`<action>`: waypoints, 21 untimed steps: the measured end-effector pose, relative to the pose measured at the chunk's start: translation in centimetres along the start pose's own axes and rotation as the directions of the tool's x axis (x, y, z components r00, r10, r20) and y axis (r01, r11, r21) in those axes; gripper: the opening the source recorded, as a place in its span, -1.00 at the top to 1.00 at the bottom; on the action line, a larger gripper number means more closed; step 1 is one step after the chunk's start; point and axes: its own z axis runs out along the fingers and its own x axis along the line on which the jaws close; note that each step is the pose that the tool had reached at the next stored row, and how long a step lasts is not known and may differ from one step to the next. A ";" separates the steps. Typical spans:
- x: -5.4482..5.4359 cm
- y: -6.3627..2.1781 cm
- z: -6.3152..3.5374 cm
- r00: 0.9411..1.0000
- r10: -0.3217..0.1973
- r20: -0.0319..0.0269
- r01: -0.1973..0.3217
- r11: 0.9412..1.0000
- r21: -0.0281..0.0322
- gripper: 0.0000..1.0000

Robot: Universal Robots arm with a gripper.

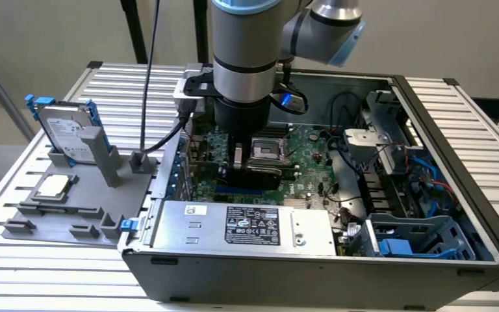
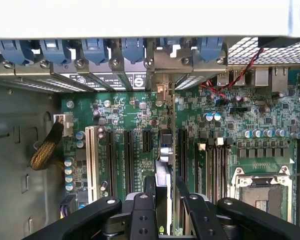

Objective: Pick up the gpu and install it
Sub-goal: 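Insert the gpu into the slot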

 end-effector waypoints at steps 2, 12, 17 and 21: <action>0.0 0.00 0.01 1.000 -0.005 -0.001 0.005 1.000 0.000 0.47; -0.2 0.01 0.02 1.000 -0.020 -0.018 0.020 1.000 0.000 0.47; -0.3 0.01 0.04 1.000 -0.021 -0.017 0.021 1.000 0.000 0.47; -0.3 0.01 0.09 1.000 -0.021 -0.018 0.021 1.000 0.000 0.47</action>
